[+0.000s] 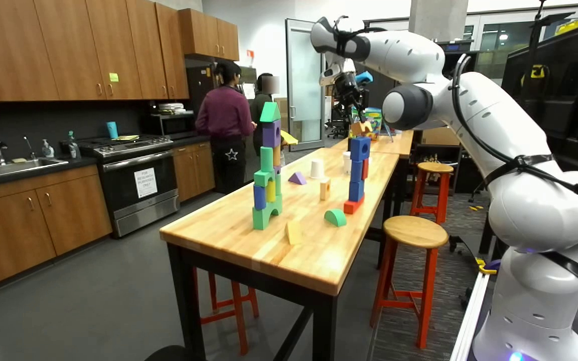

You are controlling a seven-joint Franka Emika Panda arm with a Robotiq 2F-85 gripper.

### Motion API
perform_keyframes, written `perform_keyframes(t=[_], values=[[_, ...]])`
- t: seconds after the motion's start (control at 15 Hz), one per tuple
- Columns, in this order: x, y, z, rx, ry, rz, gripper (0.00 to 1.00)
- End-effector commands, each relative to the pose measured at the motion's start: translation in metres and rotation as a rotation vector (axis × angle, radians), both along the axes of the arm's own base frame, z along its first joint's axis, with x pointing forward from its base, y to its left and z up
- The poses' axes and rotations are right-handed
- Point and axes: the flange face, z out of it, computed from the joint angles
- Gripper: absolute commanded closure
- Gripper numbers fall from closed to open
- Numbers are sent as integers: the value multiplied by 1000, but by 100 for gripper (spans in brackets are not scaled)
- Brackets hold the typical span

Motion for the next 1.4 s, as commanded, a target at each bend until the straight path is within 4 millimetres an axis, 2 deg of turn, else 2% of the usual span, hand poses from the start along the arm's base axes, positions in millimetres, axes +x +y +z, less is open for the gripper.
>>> perform_keyframes(t=[0.0, 0.33, 1.0, 1.07, 1.33], values=[[-1, 0, 2, 0, -5, -7, 85], [-2, -2, 2, 3, -9, -15, 85], [-8, -4, 19, -25, -44, -41, 85], [-5, -7, 9, -18, -23, -28, 60], [-6, -6, 11, -21, -26, -30, 60]])
